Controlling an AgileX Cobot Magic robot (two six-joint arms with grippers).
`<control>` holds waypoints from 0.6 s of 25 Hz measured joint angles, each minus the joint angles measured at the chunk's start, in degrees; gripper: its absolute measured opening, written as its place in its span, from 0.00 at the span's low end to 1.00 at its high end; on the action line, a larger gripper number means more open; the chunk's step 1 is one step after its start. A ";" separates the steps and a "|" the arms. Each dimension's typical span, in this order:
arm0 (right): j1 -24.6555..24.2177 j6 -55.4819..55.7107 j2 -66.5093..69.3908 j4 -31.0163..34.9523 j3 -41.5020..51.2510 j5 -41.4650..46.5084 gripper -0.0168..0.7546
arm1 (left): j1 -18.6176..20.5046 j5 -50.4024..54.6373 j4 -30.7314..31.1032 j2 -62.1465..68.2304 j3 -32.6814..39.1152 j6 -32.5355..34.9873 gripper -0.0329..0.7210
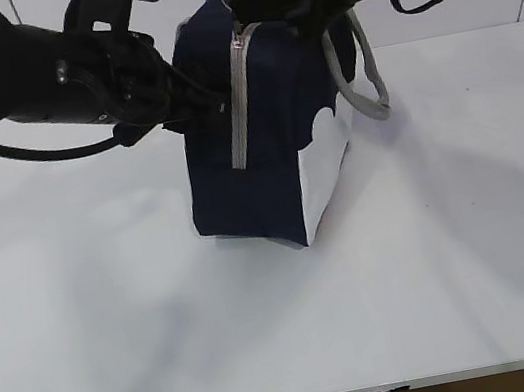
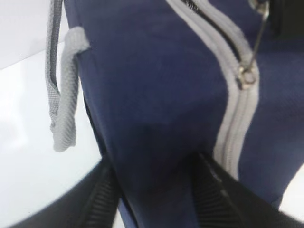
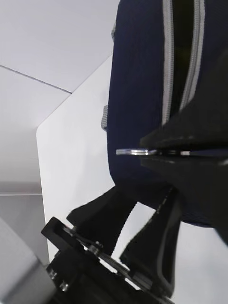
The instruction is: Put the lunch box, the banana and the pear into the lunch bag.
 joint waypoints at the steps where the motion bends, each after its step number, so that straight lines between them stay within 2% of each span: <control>1: 0.00 0.00 0.00 0.00 0.00 0.00 0.03 | 0.00 -0.23 0.00 0.00 0.00 0.00 0.48; 4: 0.00 0.00 0.00 0.00 0.00 0.00 0.03 | 0.00 -0.37 -0.12 0.00 0.00 0.00 0.26; 7: 0.00 0.00 0.00 0.00 0.00 0.00 0.03 | 0.00 0.33 -0.23 0.00 0.00 0.00 0.15; 15: 0.00 0.00 0.00 2.52 0.00 -0.37 0.03 | 0.00 1.64 -0.56 0.00 0.00 0.00 0.10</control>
